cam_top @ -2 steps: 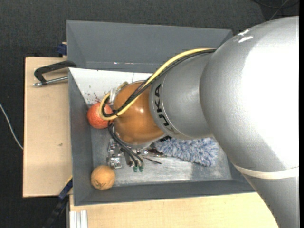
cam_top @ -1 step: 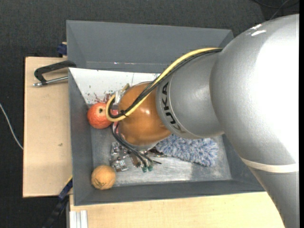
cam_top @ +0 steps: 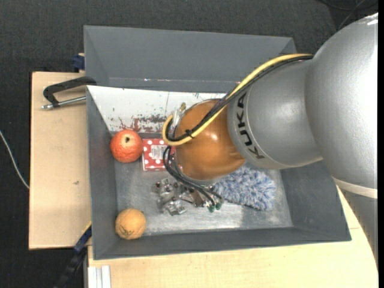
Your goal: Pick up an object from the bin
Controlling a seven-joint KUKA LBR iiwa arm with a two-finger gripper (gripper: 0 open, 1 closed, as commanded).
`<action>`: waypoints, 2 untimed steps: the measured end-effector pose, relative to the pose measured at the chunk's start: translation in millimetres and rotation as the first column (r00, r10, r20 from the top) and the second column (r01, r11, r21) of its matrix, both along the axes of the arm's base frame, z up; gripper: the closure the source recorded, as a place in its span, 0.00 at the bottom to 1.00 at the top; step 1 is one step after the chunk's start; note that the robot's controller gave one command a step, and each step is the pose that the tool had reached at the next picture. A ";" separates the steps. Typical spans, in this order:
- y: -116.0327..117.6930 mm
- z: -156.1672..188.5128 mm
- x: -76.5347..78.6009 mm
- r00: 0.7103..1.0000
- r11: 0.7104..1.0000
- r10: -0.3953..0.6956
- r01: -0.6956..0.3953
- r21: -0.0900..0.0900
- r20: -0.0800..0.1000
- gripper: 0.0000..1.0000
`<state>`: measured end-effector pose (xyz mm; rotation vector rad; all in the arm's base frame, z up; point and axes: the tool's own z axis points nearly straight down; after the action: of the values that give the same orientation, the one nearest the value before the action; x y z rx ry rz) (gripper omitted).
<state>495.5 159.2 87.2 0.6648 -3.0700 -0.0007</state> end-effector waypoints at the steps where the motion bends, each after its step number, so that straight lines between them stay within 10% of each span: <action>1: -18.0 -1.8 -1.4 0.986 0.986 -0.167 0.167 -0.001 0.000 1.00; 2: -15.2 43.2 -3.1 1.000 1.000 0.004 -0.004 0.000 -0.003 1.00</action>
Offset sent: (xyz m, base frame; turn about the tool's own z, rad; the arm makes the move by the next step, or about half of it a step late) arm -0.0004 -0.0141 0.1435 -0.2511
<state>492.3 144.0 130.4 0.6696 -3.0659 -0.0022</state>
